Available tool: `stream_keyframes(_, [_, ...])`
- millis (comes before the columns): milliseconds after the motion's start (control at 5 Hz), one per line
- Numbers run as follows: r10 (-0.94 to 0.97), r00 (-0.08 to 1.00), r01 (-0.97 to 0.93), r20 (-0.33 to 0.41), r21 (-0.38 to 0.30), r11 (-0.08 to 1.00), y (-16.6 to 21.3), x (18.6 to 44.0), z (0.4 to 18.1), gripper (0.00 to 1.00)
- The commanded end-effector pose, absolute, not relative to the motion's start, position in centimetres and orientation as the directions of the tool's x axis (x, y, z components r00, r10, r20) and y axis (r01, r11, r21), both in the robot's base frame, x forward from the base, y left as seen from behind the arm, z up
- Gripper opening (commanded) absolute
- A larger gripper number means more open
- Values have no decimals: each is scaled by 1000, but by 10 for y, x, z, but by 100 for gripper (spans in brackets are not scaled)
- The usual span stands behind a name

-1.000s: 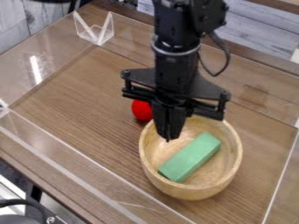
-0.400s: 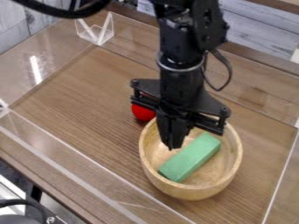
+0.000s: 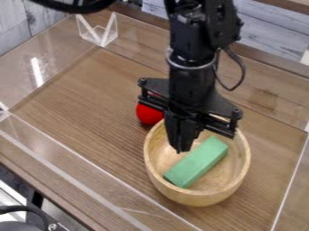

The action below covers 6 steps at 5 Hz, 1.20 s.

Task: Remove the green block from the brown bowl and put it on the table

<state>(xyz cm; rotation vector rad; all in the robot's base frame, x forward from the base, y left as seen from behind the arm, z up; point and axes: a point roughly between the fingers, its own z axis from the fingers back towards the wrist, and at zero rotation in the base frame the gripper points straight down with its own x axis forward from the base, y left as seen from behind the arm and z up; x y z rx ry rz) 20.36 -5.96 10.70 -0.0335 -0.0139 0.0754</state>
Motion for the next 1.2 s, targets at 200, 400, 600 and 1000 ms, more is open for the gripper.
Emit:
stream_keyframes(200, [-6,998,9,55,-53,999,-67,209,123,0])
stream_keyframes(400, [37,998,-34,56,-55,998,-61,215,128,0])
stream_keyframes(600, [73,996,-70,48,-62,996,-64,210,116,100])
stream_keyframes(1000, [17,999,-15,37,-68,998,-61,212,80,0])
